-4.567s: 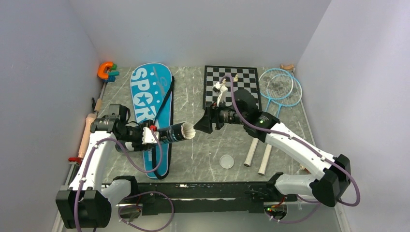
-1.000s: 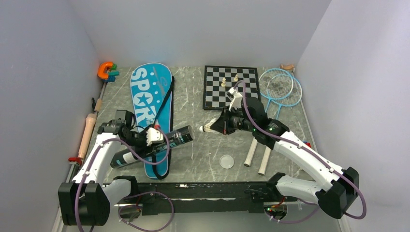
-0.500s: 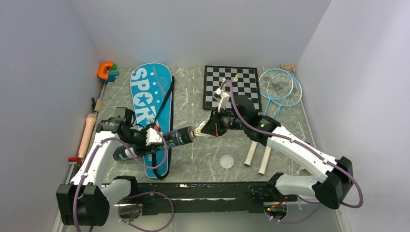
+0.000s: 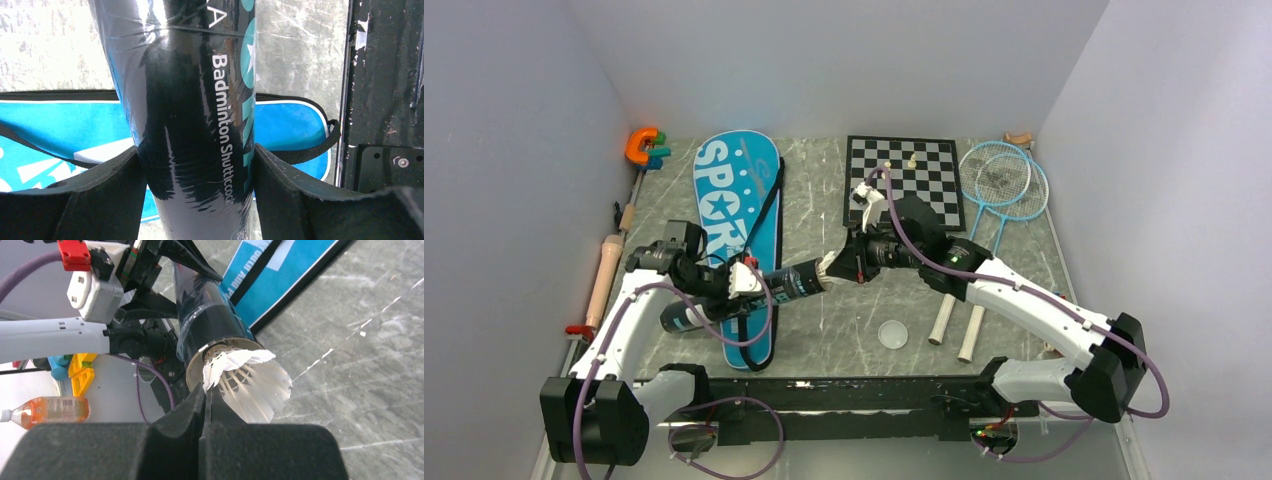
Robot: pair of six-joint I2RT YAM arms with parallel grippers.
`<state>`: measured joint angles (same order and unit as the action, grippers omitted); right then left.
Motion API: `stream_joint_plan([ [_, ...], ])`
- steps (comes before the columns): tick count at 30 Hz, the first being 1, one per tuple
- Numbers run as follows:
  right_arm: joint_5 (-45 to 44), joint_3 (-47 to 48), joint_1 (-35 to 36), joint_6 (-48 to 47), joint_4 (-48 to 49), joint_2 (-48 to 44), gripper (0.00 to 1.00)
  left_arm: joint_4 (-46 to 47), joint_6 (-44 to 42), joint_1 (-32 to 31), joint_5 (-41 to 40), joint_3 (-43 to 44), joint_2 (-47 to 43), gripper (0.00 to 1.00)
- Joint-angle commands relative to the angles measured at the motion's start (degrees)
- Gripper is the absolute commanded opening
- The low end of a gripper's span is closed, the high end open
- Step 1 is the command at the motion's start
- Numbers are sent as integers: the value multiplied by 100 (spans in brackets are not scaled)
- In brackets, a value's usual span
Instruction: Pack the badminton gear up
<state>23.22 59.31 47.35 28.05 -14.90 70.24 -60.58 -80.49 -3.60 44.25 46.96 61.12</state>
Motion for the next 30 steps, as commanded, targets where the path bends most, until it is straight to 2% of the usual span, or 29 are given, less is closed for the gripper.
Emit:
stream_joint_plan([
  [1, 99, 21, 28, 66, 806, 74, 0, 148, 211, -27, 484, 314, 8, 0],
  [7, 309, 79, 20, 60, 1040, 258, 2, 179, 565, -27, 787, 433, 3, 0],
  [8, 370, 71, 24, 62, 1068, 274, 7, 164, 592, -27, 842, 447, 4, 0],
  [10, 387, 41, 7, 69, 1080, 248, 33, 111, 590, -27, 917, 474, 13, 0],
  [12, 391, 41, -19, 83, 1092, 150, 53, 30, 498, -23, 937, 464, 15, 0],
  [15, 500, 106, -160, 159, 1069, -55, 65, -48, 328, -27, 831, 397, -3, 0],
  [18, 830, 242, -358, 203, 998, -306, 69, -94, 207, -26, 717, 314, -29, 0],
  [25, 860, 125, -716, -6, 371, -866, 70, -139, 194, -24, 714, 270, -112, 0],
  [30, 309, -152, -911, -203, -72, -996, 70, -218, 146, -27, 748, 306, -146, 0],
])
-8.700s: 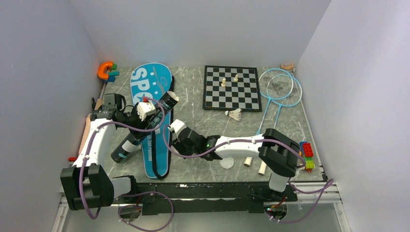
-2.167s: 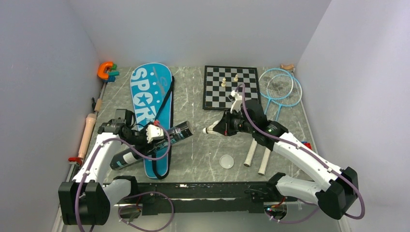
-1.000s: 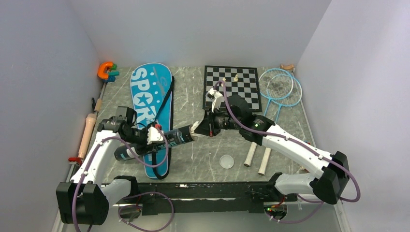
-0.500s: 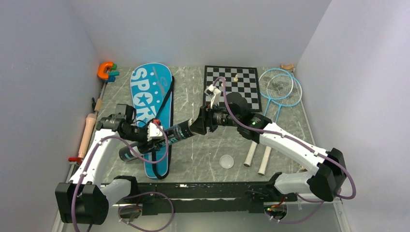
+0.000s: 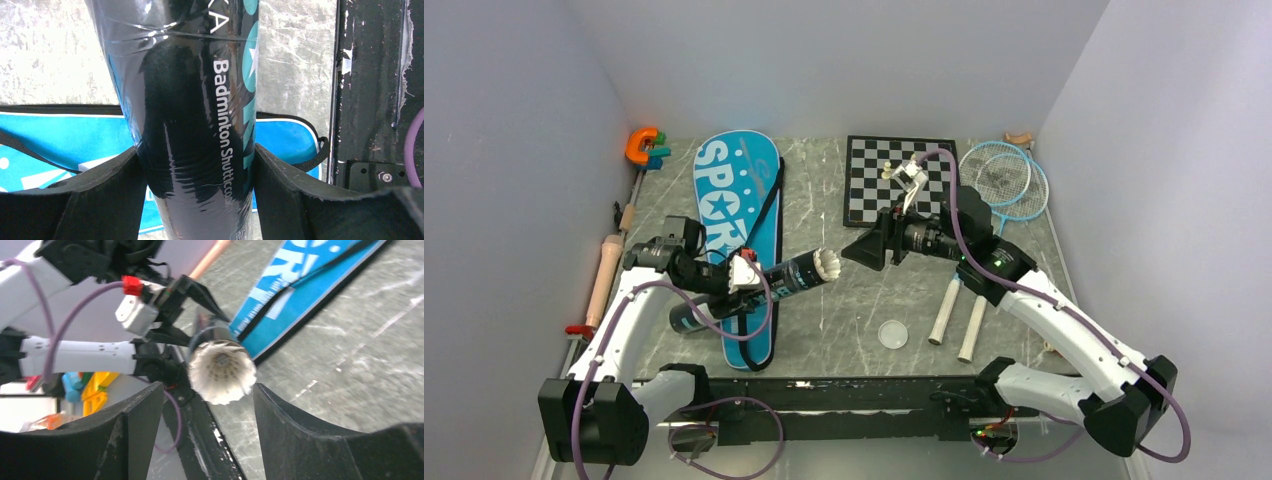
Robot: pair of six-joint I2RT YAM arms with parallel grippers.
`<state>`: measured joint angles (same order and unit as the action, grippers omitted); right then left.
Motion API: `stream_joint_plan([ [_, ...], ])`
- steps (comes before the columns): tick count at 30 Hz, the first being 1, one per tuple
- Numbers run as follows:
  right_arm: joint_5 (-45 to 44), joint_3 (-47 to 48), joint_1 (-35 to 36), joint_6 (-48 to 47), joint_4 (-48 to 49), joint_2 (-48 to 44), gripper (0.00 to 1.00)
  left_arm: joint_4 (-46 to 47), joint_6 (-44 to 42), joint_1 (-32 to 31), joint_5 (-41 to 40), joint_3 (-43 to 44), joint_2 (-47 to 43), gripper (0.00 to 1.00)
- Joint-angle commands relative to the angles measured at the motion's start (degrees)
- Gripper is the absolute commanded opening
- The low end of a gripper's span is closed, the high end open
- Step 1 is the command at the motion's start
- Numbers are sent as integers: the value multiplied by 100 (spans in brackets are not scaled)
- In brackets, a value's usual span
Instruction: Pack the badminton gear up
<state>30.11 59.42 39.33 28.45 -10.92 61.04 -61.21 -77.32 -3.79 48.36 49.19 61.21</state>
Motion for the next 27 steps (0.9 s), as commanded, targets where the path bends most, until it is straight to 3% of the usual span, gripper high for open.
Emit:
stream_joint_plan([
  [1, -557, -171, -112, -315, -596, -3, 70, -174, -177, -7, 357, 104, -159, 0],
  [9, -503, -268, -54, -349, -340, 475, 79, -231, -130, -5, 479, 248, -169, 0],
  [19, -453, -255, 155, -199, 85, 997, 80, -260, -104, -18, 615, 325, -132, 0],
  [27, -1119, -6, 661, -269, 135, 1593, 78, -274, -45, -53, 812, 597, -17, 0],
])
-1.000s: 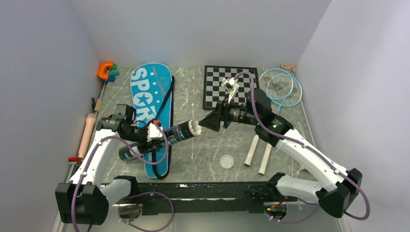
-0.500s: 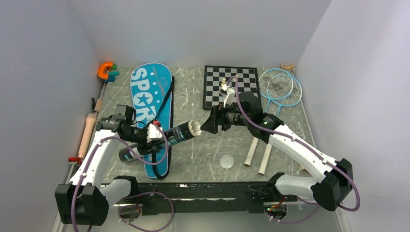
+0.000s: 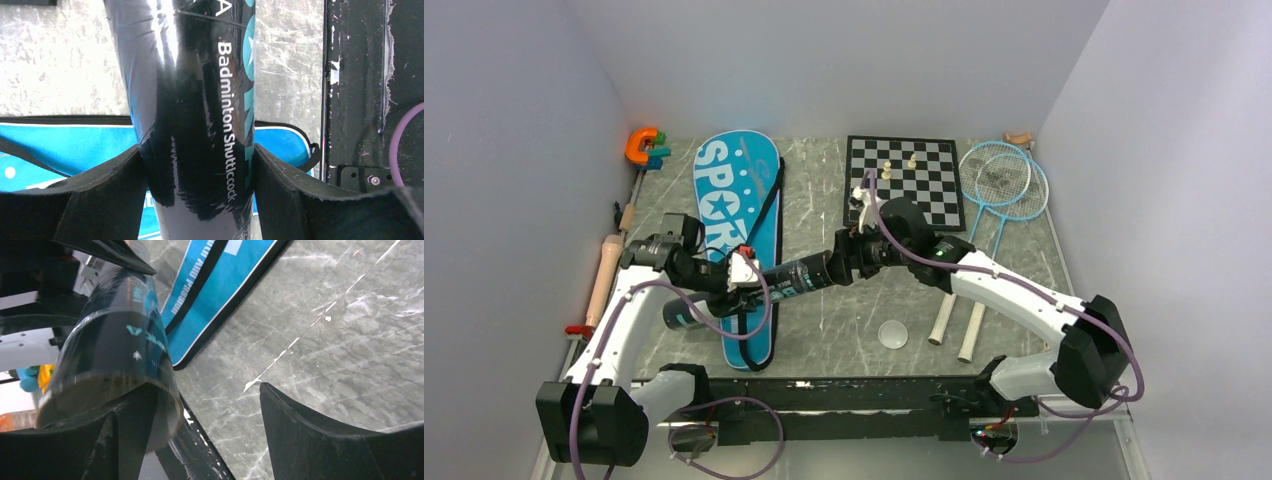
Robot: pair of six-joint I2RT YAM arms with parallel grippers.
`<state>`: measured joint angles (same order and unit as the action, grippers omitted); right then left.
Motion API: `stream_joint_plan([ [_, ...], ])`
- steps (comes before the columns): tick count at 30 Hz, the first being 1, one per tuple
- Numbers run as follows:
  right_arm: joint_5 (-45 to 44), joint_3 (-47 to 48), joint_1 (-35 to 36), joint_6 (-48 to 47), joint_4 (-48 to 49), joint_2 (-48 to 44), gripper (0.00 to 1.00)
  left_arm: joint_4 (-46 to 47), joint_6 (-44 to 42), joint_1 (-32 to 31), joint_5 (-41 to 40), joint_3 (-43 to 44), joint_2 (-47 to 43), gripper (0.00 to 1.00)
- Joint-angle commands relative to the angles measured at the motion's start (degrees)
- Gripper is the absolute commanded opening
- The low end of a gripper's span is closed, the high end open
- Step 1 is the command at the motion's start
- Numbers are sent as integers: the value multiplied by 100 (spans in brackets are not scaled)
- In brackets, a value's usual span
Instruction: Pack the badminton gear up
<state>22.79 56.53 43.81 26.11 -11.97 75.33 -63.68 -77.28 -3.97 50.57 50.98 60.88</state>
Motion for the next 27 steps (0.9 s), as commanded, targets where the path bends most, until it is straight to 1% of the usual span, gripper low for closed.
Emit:
stream_joint_plan([
  [1, -418, 300, 268, -41, 283, 221, 78, -22, -41, -34, 602, 474, 34, 0],
  [11, -266, 680, 465, -70, 682, 703, 79, -71, -69, -68, 722, 581, 116, 0],
  [14, -191, 754, 471, -55, 743, 733, 81, -10, -60, -78, 701, 508, 132, 0],
  [16, -105, 784, 474, -40, 770, 691, 85, 23, -68, -78, 684, 436, 135, 0],
  [20, -105, 766, 413, -27, 606, 339, 92, 64, -153, -78, 562, 306, 123, 0],
  [23, -64, 600, 193, 1, 393, -103, 99, 45, -250, -78, 386, 226, 76, 0],
  [27, 42, 286, -197, 46, 47, -879, 100, 39, -424, -73, 126, 71, 23, 0],
])
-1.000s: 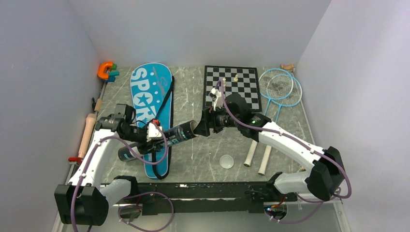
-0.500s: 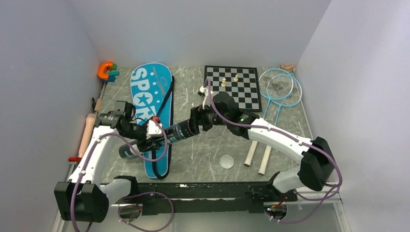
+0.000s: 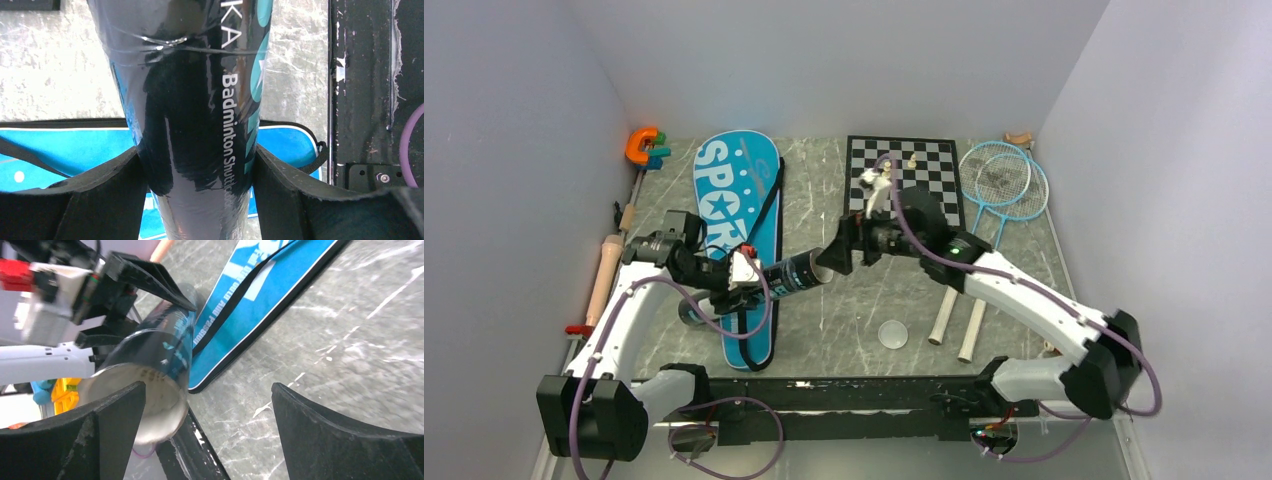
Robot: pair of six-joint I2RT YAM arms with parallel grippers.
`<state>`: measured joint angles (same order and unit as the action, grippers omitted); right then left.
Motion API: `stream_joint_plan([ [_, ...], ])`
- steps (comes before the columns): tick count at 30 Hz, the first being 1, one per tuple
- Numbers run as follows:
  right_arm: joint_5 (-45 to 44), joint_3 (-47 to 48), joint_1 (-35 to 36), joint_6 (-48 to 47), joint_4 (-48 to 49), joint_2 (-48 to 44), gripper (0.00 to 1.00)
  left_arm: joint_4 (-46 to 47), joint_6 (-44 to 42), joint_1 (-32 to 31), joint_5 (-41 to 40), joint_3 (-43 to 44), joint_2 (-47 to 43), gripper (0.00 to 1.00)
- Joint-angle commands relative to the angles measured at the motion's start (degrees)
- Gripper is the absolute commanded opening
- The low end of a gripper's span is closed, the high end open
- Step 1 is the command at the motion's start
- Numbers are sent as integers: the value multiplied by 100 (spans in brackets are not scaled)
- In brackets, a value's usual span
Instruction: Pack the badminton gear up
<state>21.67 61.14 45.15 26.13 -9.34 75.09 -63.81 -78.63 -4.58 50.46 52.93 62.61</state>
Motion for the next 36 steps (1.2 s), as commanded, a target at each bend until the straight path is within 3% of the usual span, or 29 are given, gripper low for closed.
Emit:
stream_joint_plan([
  [1, 165, -234, -422, 52, -300, -1023, 100, 51, -322, -8, 82, -151, -152, 0],
  [5, 118, -404, -678, 44, -720, -1534, 100, 102, -308, -9, -7, -229, -145, 0],
  [10, -708, -717, -779, 96, -1678, -1726, 98, 311, 43, 1, -255, -278, -166, 0],
  [22, -2429, -1577, -277, 1116, -3191, -549, 74, 436, 221, 1, -612, -583, -401, 0],
  [36, -2315, -1981, -217, 1276, -3038, 71, 57, 438, 214, 1, -489, -678, -448, 0],
])
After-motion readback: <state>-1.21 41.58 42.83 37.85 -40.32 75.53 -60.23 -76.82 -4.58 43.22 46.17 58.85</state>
